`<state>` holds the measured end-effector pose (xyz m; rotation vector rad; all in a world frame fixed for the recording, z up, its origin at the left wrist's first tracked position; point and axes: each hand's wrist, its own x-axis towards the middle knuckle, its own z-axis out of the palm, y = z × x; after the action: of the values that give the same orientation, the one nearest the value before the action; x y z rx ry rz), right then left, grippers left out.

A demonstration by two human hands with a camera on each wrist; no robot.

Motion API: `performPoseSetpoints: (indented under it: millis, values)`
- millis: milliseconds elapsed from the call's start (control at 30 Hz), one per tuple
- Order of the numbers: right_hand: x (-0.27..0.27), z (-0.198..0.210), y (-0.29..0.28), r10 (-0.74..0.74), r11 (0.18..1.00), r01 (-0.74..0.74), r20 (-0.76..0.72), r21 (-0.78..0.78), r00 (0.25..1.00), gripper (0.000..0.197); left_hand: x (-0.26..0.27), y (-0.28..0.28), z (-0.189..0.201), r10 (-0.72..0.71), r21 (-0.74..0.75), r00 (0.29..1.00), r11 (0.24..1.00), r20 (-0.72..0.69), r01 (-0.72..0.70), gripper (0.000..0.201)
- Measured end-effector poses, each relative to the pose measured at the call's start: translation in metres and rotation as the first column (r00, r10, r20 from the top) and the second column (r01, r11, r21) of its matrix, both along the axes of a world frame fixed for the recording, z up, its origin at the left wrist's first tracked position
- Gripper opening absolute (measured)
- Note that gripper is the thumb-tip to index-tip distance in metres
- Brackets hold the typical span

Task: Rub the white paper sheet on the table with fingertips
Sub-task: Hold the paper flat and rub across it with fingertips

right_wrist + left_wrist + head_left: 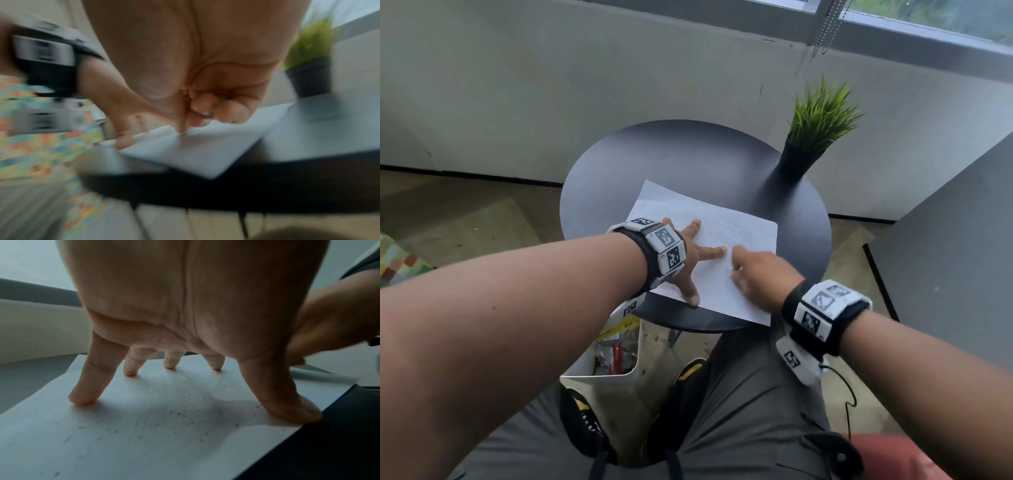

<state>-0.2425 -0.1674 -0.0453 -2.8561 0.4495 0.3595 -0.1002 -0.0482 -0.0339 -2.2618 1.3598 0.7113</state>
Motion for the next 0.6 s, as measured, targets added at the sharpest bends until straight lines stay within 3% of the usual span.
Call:
performPoseSetpoints:
  millis: [100,133,267,333,400,467,600]
  values:
    - [-0.011,0.003,0.028,0.220,0.968,-0.212,-0.051,0.138,0.974,0.010,-0.001,-0.001,0.000,-0.020,0.004,1.000,1.000,0.019,0.020,0.114]
    - [-0.008,0.005,0.021,0.204,0.971,-0.195,-0.053,0.139,0.978,0.008,-0.002,-0.001,0.000,-0.020,0.004,1.000,1.000,0.020,0.020,0.114]
    - [0.008,0.001,-0.014,-0.108,0.993,0.107,0.010,0.047,0.994,0.014,-0.001,-0.001,0.000,-0.015,0.001,1.000,1.000,0.014,0.015,0.113]
    - [0.007,-0.004,0.003,-0.035,0.999,0.034,0.020,0.024,0.999,0.018,-0.001,0.000,0.001,-0.009,0.003,1.000,1.000,0.008,0.009,0.112]
    - [-0.002,-0.006,0.030,0.138,0.985,-0.136,-0.013,0.107,0.990,0.014,-0.001,0.001,0.000,-0.015,0.008,1.000,1.000,0.012,0.015,0.113]
    - [-0.007,-0.001,0.027,0.205,0.966,-0.196,-0.037,0.167,0.978,0.010,-0.001,0.001,0.000,-0.019,0.016,1.000,1.000,0.015,0.019,0.114]
    - [0.003,0.004,-0.018,-0.076,0.994,0.076,0.005,0.081,0.997,0.014,-0.002,0.001,0.001,-0.006,0.015,1.000,1.000,0.007,0.006,0.114]
